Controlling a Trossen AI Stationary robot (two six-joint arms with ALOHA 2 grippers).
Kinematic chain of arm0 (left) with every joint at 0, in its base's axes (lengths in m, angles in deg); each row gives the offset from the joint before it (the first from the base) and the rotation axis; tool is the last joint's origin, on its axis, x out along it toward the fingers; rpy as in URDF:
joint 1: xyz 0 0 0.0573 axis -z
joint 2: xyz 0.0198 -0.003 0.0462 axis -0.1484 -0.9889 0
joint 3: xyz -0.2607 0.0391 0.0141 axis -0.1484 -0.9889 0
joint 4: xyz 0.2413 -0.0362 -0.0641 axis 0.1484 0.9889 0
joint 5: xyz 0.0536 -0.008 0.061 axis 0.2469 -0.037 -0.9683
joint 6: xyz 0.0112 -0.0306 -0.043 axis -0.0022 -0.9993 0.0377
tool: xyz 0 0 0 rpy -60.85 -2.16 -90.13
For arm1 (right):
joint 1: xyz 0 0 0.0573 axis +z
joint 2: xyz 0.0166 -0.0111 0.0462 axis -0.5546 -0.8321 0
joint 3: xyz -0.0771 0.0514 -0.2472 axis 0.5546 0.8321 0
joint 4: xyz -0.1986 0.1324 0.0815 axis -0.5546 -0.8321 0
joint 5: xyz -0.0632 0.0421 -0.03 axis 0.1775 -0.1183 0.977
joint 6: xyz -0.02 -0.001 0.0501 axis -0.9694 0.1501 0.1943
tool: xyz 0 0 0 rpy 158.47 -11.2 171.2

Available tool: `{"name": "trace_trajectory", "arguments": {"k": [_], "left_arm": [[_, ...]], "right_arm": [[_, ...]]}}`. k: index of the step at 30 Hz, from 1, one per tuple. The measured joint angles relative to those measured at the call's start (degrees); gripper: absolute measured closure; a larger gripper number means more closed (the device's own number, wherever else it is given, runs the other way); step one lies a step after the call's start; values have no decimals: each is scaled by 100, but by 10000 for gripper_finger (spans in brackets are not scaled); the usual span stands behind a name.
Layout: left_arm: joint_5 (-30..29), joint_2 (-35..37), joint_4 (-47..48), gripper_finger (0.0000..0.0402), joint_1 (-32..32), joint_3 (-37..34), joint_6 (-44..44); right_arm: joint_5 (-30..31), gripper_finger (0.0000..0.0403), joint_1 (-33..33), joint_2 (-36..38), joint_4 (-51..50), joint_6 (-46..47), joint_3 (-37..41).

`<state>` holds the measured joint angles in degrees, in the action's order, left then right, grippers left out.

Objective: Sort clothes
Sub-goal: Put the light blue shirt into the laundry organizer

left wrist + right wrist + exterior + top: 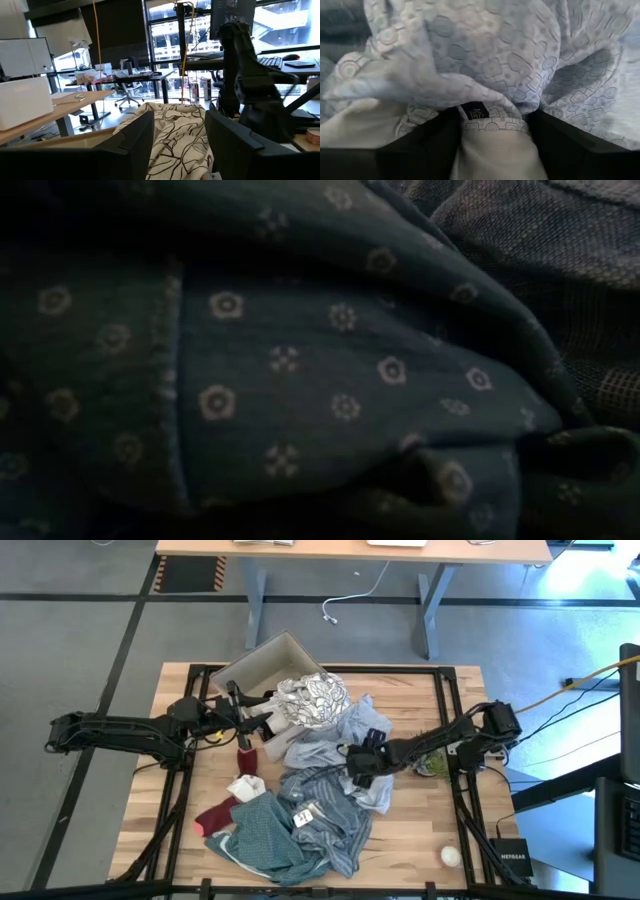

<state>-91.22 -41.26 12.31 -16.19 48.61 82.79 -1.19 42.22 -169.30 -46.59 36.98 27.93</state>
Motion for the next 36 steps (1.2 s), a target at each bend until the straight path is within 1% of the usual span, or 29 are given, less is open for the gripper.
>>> {"name": "trace_trajectory", "arguments": {"k": [3,5,8,11,14,16,18,19,21,25,29,32,36], "left_arm": [[2,0,0,231,2,0,7],[1,0,0,231,0,-2,-3],[2,0,4,231,0,-2,-17],[2,0,-1,231,2,-2,-92],[1,0,1,231,2,-2,-121],[0,0,2,231,2,-2,-93],[1,0,0,231,2,-2,-85],[0,0,0,231,2,-2,-93],[2,0,2,231,2,-2,-92],[0,0,3,231,2,-2,-91],[2,0,4,231,2,-2,-87],[2,0,5,231,2,-2,-75],[2,0,2,231,2,-2,-62]], "right_arm": [[-391,150,-154,19,853,9,382],[-468,150,-211,23,1248,20,559],[-501,152,-268,25,1432,6,655],[-560,176,-266,23,1471,-127,666],[-648,236,-255,14,1533,-183,676],[-678,292,-249,7,1618,-203,683],[-579,352,-249,-6,1718,-183,690],[-487,373,-247,-14,1758,-175,693],[-366,377,-247,-29,1834,-177,702],[-337,359,-249,-38,1890,-161,712],[-267,378,-170,-38,1885,-269,712],[-264,378,-64,53,1874,-409,712],[-106,378,156,382,1765,-468,747]]}}
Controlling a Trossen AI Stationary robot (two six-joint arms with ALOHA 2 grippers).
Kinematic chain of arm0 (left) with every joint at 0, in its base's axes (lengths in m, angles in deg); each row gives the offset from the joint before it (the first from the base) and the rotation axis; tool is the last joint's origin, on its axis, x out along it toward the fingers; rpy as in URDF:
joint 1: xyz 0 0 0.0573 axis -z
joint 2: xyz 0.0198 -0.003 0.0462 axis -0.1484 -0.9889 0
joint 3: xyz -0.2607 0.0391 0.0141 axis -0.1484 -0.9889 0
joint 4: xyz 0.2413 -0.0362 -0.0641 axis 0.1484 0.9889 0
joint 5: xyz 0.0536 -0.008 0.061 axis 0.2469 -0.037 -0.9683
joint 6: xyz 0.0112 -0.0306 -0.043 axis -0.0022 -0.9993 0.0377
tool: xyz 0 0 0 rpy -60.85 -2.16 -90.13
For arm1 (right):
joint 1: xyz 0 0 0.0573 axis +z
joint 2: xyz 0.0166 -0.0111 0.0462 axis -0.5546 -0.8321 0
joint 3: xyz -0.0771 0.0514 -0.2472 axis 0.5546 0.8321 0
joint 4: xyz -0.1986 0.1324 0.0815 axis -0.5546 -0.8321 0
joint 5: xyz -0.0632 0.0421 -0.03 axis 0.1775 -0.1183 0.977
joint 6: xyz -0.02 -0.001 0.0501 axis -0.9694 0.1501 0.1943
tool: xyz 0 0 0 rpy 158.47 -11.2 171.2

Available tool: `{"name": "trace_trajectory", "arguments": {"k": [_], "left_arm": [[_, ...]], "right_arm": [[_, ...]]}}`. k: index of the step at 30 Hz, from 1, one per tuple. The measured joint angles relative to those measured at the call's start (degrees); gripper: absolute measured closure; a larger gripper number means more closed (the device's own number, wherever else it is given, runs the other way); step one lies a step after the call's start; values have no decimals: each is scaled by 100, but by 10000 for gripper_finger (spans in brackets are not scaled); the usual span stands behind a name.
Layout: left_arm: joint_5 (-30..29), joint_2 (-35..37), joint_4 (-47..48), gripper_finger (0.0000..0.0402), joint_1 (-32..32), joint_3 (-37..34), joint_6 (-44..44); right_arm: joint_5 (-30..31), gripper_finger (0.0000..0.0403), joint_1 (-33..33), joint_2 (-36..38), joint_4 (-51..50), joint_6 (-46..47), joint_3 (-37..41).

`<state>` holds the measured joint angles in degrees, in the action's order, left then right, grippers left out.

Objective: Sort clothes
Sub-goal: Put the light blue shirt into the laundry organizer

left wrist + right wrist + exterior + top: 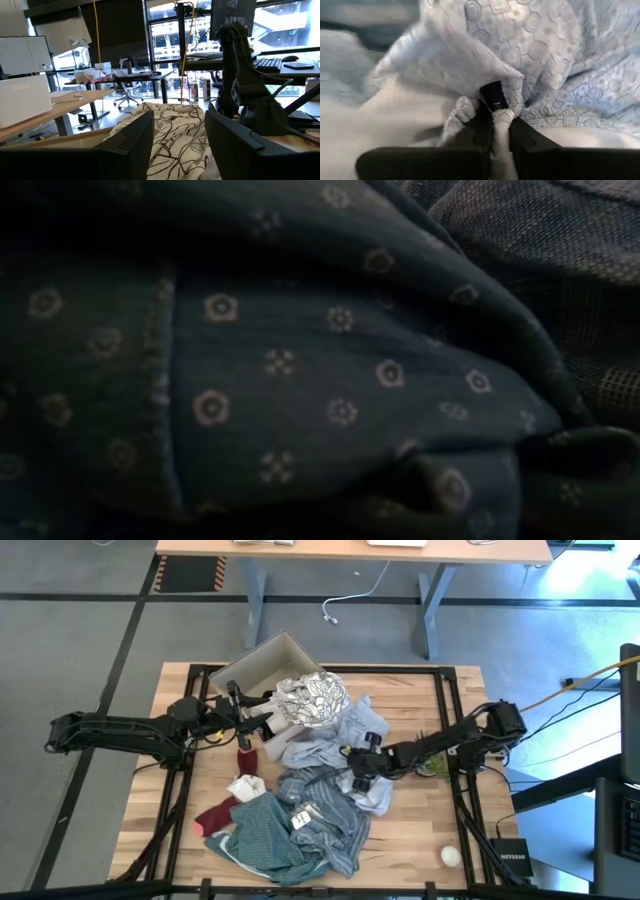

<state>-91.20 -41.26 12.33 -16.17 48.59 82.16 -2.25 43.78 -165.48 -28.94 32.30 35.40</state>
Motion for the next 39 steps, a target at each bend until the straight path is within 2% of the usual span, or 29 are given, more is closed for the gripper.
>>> {"name": "trace_trajectory", "arguments": {"k": [7,13,23,28,33,37,39], "left_arm": [[-1,0,4,231,0,0,5],[0,0,-6,231,-2,0,5],[-2,0,-3,231,-2,0,110],[1,0,-2,231,0,0,110],[-2,0,2,231,-2,0,112],[-10,2,-46,231,-2,0,224],[-14,2,-24,231,-2,0,217]], "right_arm": [[434,378,350,945,94,-260,-72],[529,378,429,1487,148,-748,-653],[432,378,410,1517,314,-2484,-2597],[385,376,109,1517,1407,-3472,-3617],[-348,372,-642,1396,2528,-3894,-4438],[-1250,376,-1343,997,3642,-3878,-5039],[-1469,374,-1596,792,3793,-3843,-5304]]}}
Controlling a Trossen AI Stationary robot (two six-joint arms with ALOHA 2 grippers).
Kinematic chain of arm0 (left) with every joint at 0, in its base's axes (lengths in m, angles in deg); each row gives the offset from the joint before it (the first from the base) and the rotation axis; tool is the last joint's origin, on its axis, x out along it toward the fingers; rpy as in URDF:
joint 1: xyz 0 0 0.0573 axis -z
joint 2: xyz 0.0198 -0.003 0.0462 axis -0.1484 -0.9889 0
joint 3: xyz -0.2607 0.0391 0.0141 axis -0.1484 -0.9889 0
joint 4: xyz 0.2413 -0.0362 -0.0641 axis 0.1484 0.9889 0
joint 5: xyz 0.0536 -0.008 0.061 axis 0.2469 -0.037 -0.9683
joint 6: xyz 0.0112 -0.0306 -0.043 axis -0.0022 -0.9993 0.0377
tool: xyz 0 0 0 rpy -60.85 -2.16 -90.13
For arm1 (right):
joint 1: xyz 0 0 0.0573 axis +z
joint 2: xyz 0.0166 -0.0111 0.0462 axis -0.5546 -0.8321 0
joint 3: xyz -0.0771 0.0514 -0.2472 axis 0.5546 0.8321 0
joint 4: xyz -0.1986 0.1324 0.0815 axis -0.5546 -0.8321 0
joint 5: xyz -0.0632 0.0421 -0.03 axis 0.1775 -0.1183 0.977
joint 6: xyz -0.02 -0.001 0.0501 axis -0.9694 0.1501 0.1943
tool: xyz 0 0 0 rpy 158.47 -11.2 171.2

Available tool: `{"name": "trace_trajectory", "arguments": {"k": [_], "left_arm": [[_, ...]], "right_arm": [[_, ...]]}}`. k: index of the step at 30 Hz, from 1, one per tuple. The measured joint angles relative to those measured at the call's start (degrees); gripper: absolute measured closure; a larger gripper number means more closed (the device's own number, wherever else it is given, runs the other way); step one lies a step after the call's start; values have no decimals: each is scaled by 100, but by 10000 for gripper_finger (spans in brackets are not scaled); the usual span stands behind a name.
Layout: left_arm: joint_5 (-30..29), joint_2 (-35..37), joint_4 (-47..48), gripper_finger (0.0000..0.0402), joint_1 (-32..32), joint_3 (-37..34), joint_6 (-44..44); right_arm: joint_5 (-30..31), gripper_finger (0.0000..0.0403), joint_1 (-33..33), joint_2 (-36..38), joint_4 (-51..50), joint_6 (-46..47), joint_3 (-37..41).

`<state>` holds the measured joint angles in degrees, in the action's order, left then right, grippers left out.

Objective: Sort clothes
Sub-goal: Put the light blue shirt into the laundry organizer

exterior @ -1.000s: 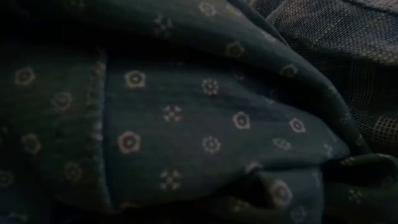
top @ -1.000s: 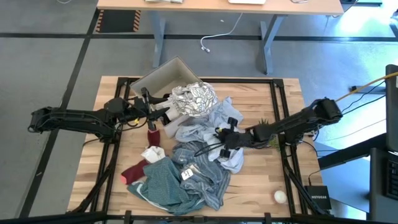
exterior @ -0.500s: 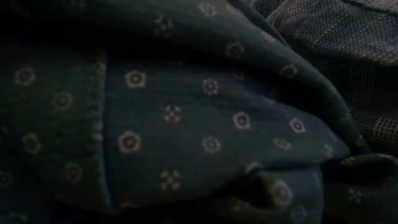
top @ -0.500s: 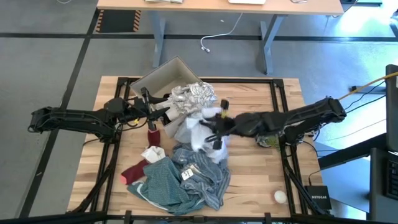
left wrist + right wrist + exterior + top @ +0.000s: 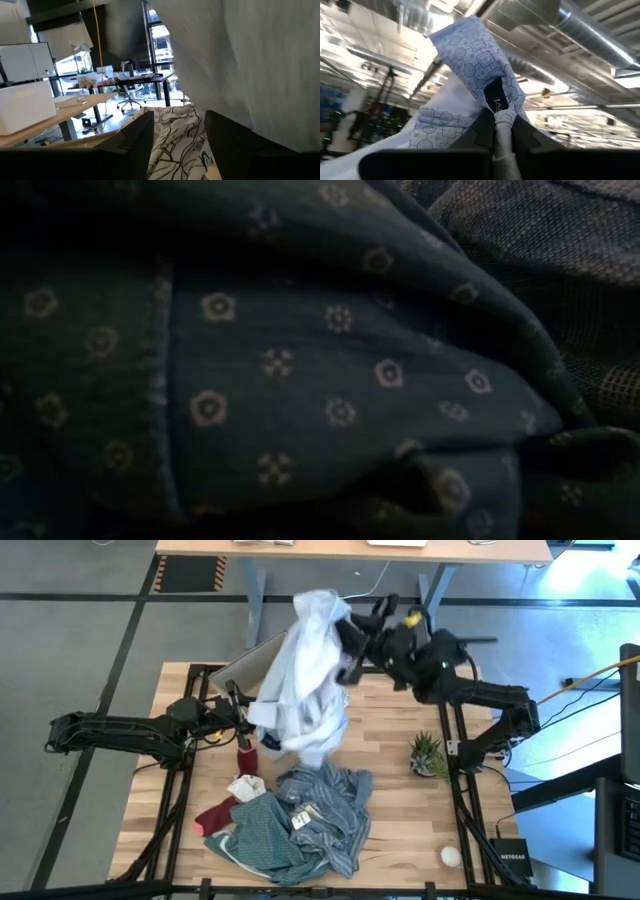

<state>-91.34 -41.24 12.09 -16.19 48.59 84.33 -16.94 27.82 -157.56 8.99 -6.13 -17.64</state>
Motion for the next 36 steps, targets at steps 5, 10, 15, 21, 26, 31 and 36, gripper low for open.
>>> {"name": "trace_trajectory", "arguments": {"k": [5,10,15,21,26,31,36], "left_arm": [[-404,67,-3,231,2,0,145],[-1883,511,28,231,4,0,24],[-1881,1063,29,231,152,0,-297],[-1877,1466,231,231,347,0,-100],[-3067,1545,759,231,354,0,-151],[-4397,1545,1194,231,352,0,-101],[-4575,1547,1238,231,350,0,-100]], "right_arm": [[251,370,-379,-485,-794,1,-332],[1086,373,-526,-892,-1457,-38,-321],[1154,365,-603,-1234,-1787,459,-325],[1151,324,-617,-1454,-3003,910,-325],[1271,253,-617,-1373,-4210,1043,-330],[1559,195,-536,-1214,-6031,943,-935],[1499,175,-157,-1190,-8459,1394,-1836]]}}
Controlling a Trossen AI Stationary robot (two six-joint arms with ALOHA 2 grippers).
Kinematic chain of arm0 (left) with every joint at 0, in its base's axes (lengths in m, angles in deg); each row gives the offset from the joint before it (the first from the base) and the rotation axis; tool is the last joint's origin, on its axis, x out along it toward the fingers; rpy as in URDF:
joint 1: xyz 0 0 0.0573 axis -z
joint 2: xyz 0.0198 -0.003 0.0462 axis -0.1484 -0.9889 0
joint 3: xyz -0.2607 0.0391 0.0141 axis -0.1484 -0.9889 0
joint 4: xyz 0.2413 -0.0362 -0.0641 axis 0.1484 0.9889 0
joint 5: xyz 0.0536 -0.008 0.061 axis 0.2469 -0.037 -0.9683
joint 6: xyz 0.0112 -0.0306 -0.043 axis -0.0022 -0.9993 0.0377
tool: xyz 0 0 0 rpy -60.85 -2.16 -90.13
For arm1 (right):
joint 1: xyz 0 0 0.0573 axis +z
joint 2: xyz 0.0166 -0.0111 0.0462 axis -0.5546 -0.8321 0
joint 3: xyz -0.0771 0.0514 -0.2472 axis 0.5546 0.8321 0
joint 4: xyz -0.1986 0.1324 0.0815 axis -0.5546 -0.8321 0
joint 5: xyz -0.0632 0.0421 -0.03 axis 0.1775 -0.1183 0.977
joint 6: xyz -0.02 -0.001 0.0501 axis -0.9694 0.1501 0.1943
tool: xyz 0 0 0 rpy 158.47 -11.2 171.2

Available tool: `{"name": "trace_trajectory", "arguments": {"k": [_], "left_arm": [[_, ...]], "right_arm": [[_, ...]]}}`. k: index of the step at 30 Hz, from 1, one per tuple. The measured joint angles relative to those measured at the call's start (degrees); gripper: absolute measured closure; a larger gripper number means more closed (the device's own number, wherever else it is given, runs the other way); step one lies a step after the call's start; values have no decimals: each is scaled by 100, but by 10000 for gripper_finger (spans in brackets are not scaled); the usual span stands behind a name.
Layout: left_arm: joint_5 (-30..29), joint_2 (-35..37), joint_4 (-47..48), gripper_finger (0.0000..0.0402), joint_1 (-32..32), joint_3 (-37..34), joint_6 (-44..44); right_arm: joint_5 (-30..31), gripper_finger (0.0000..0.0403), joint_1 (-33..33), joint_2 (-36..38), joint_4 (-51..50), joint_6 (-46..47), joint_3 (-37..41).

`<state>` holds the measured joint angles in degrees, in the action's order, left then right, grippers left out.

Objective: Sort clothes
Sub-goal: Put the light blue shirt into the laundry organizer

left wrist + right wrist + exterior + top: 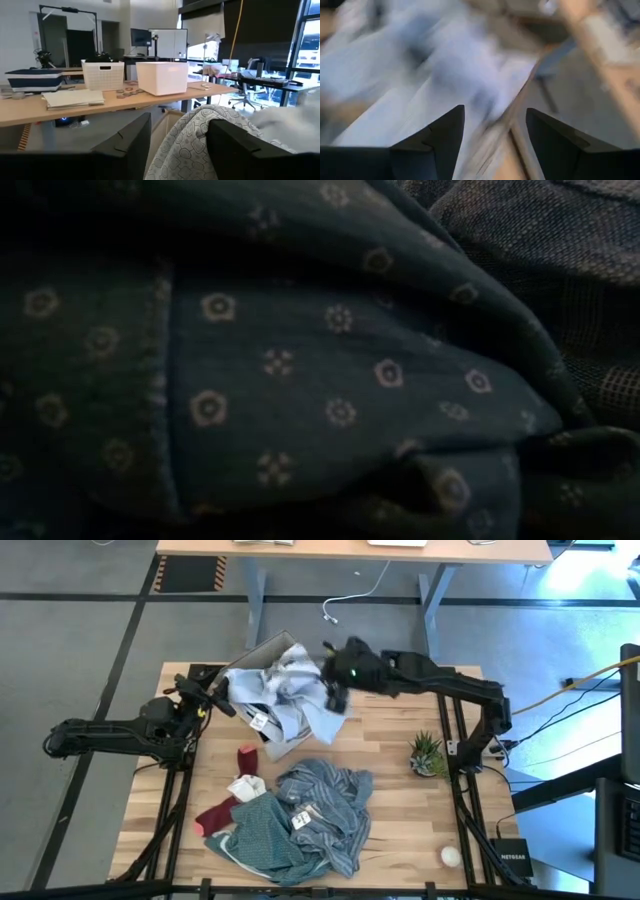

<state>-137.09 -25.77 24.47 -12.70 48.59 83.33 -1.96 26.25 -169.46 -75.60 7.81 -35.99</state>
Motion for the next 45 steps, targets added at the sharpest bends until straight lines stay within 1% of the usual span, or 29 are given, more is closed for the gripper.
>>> {"name": "trace_trajectory", "arguments": {"k": [3,5,7,9,11,14,16,18,20,24,26,27,28,29,30,32,34,36,37,40,43,45], "left_arm": [[0,-2,9,231,0,0,-3],[8,-2,23,231,0,0,-55],[99,-2,80,231,0,0,-105],[158,-2,106,231,0,0,-120],[163,-2,110,231,0,0,-121],[170,-2,107,231,0,0,-104],[173,-4,63,231,0,0,-100],[177,-4,0,231,0,0,-90],[295,-2,-7,231,0,0,-133],[567,-3,-120,231,0,0,-217],[857,1,-158,231,0,0,-231],[1098,11,-164,231,0,0,-238],[1398,25,-162,231,0,0,-238],[1742,31,-163,231,0,0,-241],[2067,35,-167,231,2,0,-259],[2625,69,-202,231,2,0,-307],[2911,70,-297,231,2,0,-368],[3064,70,-412,231,2,0,-491],[3142,70,-428,231,0,0,-534],[3366,70,-505,231,0,0,-562],[3568,68,-491,231,0,0,-522],[3741,68,-493,231,0,0,-522]], "right_arm": [[-111,176,407,0,-1347,715,-266],[-95,178,688,4,-1962,1189,-242],[30,178,963,-4,-2220,1512,3],[218,178,1184,-14,-2227,1735,376],[268,178,1353,-28,-2172,1890,793],[300,178,1502,-26,-1541,1842,1559],[477,178,1548,-43,-964,1544,1990],[759,178,1549,-48,-280,1214,2193],[1054,178,1545,-38,476,773,2183],[1803,178,1532,-36,1954,-266,1762],[2043,178,1530,-22,2795,-758,1548],[2070,178,1531,-22,3132,-963,1456],[2028,178,1529,-22,3424,-1072,1368],[1862,178,1529,-22,3613,-1106,1294],[1595,178,1529,-22,3767,-1109,1239],[871,178,1526,-20,4040,-1071,1224],[230,178,1470,-49,4128,-1071,1224],[-225,178,1426,-157,4256,-1075,1224],[-307,178,1388,-253,4301,-1099,1226],[-219,178,1232,-586,4770,-1139,1237],[-210,178,1060,-923,5412,-1148,1240],[-310,178,937,-1131,5957,-1253,1235]]}}
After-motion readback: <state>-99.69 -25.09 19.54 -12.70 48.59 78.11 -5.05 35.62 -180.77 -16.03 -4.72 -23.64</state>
